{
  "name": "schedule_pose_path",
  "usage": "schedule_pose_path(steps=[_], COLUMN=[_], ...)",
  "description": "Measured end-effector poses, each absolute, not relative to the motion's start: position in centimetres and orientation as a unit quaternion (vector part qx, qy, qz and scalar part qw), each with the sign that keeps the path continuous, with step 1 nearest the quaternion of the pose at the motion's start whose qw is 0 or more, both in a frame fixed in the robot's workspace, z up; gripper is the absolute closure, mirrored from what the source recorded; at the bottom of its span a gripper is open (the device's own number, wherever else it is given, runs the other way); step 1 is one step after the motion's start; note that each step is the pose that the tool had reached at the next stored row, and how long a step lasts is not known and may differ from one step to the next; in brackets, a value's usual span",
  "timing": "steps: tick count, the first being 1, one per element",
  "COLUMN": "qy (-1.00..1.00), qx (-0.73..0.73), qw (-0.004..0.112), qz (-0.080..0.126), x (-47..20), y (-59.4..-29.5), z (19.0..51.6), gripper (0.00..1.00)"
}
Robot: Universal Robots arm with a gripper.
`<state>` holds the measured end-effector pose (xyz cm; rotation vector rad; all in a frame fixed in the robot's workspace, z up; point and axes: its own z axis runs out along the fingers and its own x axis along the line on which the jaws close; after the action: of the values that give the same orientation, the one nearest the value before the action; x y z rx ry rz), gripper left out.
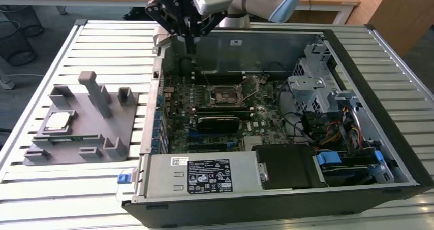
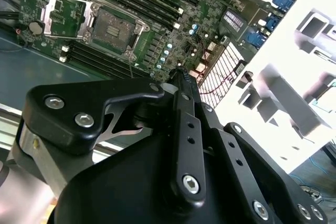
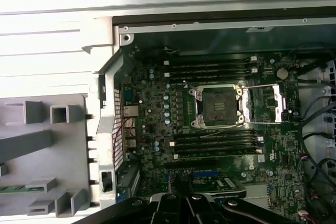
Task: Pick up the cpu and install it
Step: 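Reach for the cpu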
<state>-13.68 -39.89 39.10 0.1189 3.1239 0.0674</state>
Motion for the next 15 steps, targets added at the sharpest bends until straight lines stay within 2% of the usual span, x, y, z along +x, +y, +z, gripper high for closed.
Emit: schedule_pose_path(steps=[15], qy=[0.999], qx=[0.038], qw=[0.006], qz=[0.021], x=[-14.44], y=[-39.89], z=[39.03], gripper=[0.89])
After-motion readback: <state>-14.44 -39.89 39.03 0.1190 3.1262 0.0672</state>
